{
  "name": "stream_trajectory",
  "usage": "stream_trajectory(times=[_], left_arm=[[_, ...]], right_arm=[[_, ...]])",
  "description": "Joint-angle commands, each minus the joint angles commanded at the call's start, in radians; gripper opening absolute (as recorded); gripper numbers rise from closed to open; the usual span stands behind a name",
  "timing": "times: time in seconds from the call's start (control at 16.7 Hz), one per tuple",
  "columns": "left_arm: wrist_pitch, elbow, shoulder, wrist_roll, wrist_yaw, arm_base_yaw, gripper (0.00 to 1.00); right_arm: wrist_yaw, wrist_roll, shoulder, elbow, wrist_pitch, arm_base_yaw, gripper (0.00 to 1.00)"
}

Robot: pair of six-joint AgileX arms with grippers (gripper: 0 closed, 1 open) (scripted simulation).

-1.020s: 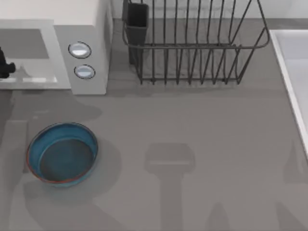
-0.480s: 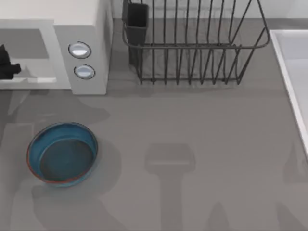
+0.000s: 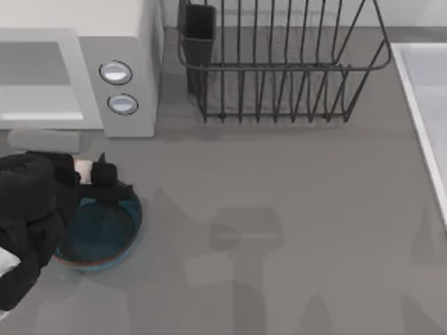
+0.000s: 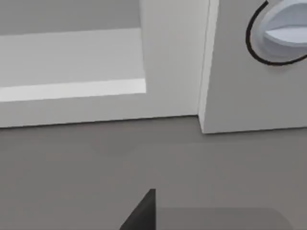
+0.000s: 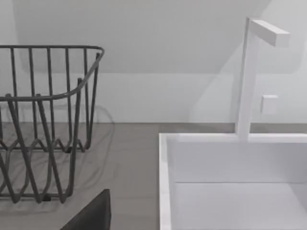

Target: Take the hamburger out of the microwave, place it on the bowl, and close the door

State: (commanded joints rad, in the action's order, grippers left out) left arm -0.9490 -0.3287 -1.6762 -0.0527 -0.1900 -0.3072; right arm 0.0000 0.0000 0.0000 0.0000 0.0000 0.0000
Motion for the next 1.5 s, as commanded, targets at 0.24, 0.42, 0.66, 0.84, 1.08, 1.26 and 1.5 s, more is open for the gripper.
stream_trajectory(times=[0.24, 0.42, 0.66, 0.84, 1.08, 1.26, 1.5], left_arm=[[-0.030, 0.203, 0.116, -0.068, -0.191, -0.211, 0.00], [-0.035, 0.250, 0.155, -0.087, -0.238, -0.259, 0.00], [-0.036, 0.247, 0.146, -0.084, -0.235, -0.254, 0.00], [-0.096, 0.223, 0.073, -0.075, -0.218, -0.237, 0.00], [-0.223, 0.169, -0.113, -0.055, -0.177, -0.196, 0.00], [-0.286, 0.141, -0.192, -0.044, -0.154, -0.172, 0.00], [-0.291, 0.139, -0.197, -0.043, -0.153, -0.170, 0.00]], right_arm=[[0.000, 0.000, 0.000, 0.000, 0.000, 0.000, 1.00], [0.000, 0.000, 0.000, 0.000, 0.000, 0.000, 1.00], [0.000, 0.000, 0.000, 0.000, 0.000, 0.000, 1.00], [0.000, 0.000, 0.000, 0.000, 0.000, 0.000, 1.00], [0.000, 0.000, 0.000, 0.000, 0.000, 0.000, 1.00], [0.000, 0.000, 0.000, 0.000, 0.000, 0.000, 1.00], [0.000, 0.000, 0.000, 0.000, 0.000, 0.000, 1.00]])
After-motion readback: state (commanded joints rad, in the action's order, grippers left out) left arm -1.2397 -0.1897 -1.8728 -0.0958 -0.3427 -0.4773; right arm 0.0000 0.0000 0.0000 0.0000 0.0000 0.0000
